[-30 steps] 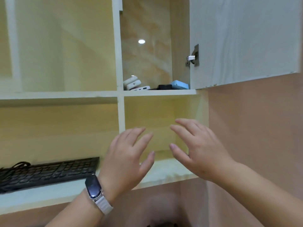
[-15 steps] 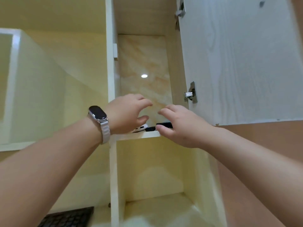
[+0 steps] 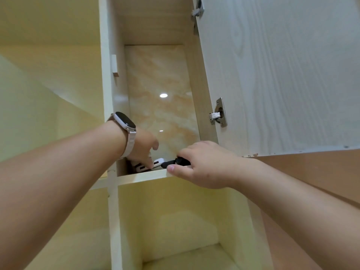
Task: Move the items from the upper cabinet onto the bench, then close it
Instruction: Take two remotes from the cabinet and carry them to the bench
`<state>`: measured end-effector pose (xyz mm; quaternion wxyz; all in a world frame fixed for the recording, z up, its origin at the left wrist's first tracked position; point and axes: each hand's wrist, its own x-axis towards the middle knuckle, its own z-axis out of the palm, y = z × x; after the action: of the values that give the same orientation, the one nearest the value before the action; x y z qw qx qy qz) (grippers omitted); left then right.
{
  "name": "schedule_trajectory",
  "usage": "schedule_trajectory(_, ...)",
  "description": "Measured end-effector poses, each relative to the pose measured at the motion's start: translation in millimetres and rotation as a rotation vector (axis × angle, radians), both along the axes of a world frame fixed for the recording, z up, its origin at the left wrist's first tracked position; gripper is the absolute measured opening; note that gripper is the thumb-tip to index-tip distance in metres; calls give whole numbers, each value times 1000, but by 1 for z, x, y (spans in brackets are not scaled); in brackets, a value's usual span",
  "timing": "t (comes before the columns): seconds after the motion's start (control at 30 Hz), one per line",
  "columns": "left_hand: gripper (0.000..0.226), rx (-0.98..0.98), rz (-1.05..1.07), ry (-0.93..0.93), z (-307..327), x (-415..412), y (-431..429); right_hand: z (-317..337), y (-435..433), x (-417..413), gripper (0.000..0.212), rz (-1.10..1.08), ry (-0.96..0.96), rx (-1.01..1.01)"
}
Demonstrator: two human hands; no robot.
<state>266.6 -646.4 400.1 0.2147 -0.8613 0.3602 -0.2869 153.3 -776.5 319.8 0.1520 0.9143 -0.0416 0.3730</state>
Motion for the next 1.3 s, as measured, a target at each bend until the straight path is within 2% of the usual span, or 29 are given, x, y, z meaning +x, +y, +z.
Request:
schedule_trajectory(0.1,49,57,41,-30,-3,1,-2,-3,-2,-2,49,39,-47,-48)
schedule_trajectory(0.23,43,23,20,-56,-5,2,-3,-13,-3,-6,40,102,-122,-21)
schedule_trajectory(0.43,46,-30,-37,-152,-7,-1,4,-24,-5,-13,31,217,-269,-38)
schedule_trajectory(0.63,42,-82,-85,-115,-6,-6,7,-29,-8,-20,23,294,-336,-9)
schedule_trajectory(0.83,59,-153,-121,-71,-6,-7,10,-33,-9,-21,20,341,-395,9)
schedule_trajectory(0.93,57,-149,-153,-98,-7,-13,17,-37,-5,-21,15,338,-471,-3)
schedule_trajectory(1.0,51,-132,-129,-130,-9,-16,23,-40,-2,-22,13,338,-509,-25)
schedule_trajectory(1.13,20,-49,-105,-271,-14,-17,30,-43,4,-27,11,340,-540,-38)
schedule_trajectory(1.23,8,-51,-116,-304,-15,-19,31,-46,6,-33,15,343,-566,-36)
schedule_trajectory(1.3,8,-91,-150,-317,-17,-19,31,-49,6,-36,21,342,-581,-33)
